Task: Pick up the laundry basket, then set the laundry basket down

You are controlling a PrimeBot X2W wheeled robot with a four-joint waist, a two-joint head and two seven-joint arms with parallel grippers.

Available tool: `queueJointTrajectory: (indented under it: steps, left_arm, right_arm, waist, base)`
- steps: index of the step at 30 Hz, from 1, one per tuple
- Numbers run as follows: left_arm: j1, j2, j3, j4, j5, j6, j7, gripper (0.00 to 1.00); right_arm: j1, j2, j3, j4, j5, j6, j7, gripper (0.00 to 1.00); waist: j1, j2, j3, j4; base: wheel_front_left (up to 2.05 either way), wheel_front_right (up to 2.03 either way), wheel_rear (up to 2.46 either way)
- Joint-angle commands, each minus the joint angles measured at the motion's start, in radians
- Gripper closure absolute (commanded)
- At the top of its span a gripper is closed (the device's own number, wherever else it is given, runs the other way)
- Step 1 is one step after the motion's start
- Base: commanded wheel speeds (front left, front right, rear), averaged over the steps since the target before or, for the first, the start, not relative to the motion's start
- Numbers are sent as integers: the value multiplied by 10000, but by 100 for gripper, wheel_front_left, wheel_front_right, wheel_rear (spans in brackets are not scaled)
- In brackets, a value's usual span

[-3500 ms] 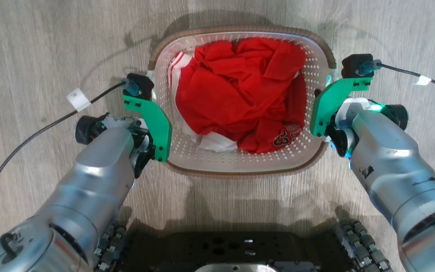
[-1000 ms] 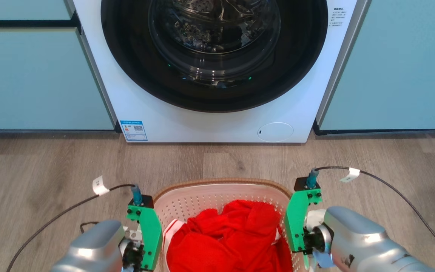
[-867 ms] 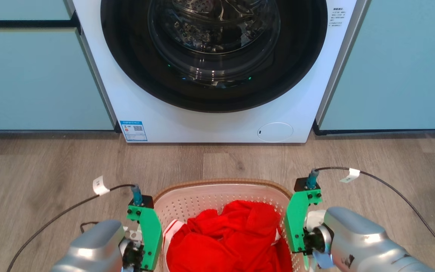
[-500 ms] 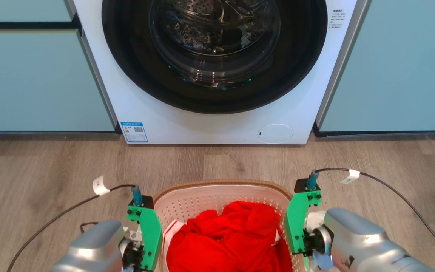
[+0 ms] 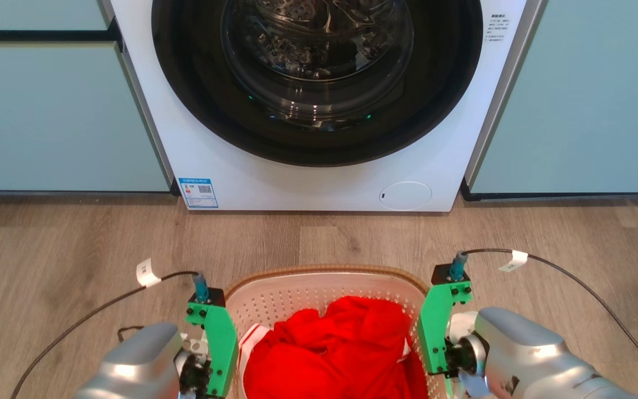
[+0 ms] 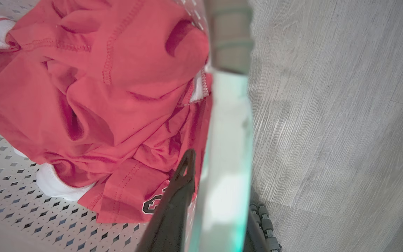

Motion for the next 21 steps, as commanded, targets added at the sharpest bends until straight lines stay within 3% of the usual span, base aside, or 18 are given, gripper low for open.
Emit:
queueJointTrajectory:
  steps: [1,21]
  left_arm:
    - [-484,-36,48,-352,25,-159,75,100]
    - [-495,-32,34,-326,1,-159,87,100]
  right_arm:
    - [-681,325,69,-437,54,163,-202,100]
    - [-799,325,383,-326,435,163,-316,100]
  waist:
    - [1,0,2,-2]
    - [1,0,18,14]
  base:
    - [0,0,0]
    - [0,0,0]
